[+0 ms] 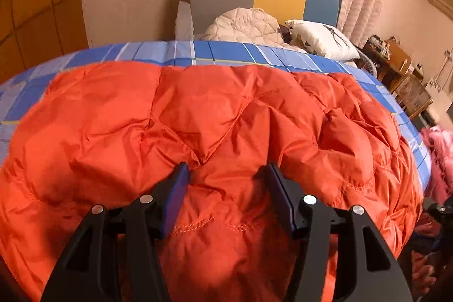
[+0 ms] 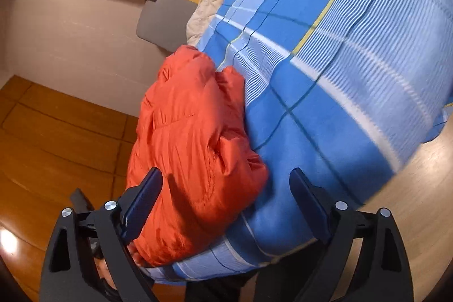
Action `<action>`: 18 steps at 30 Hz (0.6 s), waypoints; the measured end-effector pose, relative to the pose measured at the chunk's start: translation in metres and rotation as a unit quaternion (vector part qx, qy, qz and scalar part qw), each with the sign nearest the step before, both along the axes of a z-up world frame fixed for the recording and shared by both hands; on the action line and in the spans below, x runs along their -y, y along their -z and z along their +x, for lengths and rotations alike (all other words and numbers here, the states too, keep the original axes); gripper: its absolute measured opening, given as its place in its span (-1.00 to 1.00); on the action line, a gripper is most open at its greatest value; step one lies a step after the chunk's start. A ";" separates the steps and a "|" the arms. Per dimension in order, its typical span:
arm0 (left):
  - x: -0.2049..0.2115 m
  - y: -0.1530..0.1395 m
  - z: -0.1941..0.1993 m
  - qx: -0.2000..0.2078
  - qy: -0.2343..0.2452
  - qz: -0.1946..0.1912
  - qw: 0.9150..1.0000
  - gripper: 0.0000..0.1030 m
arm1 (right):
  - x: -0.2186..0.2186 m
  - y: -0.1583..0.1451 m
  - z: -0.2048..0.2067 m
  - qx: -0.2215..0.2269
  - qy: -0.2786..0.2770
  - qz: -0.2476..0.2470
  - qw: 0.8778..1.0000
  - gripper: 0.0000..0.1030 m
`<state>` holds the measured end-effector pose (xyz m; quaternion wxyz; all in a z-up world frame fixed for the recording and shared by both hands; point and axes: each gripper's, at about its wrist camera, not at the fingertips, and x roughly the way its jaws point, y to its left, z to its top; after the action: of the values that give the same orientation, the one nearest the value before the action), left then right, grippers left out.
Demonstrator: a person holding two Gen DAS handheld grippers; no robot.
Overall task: Fold large clothes
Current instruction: 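Grasp the jacket end with the right tool and lift it while the left tool holds the jacket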
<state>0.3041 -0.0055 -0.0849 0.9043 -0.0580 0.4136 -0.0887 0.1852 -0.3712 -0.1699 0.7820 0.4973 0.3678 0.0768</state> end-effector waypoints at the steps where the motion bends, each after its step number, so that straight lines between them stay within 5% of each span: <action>1: -0.001 0.002 0.002 -0.001 0.001 -0.004 1.000 0.10 | -0.003 0.000 0.005 0.010 -0.005 0.006 1.000 0.76; 12: -0.016 0.023 0.008 -0.007 0.008 -0.063 0.998 0.09 | -0.039 -0.009 0.046 0.017 -0.047 -0.020 0.999 0.60; 15: -0.020 0.026 0.009 -0.006 0.001 -0.076 0.997 0.06 | -0.042 -0.013 0.048 0.025 -0.053 -0.030 0.998 0.12; 18: -0.033 0.023 0.003 -0.009 -0.029 -0.097 0.995 -0.30 | -0.041 -0.022 0.045 0.030 -0.055 -0.046 0.997 -0.26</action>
<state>0.3076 0.0272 -0.1083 0.8929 -0.1579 0.4093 -0.1012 0.2307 -0.3302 -0.1480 0.8095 0.4371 0.3740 0.1178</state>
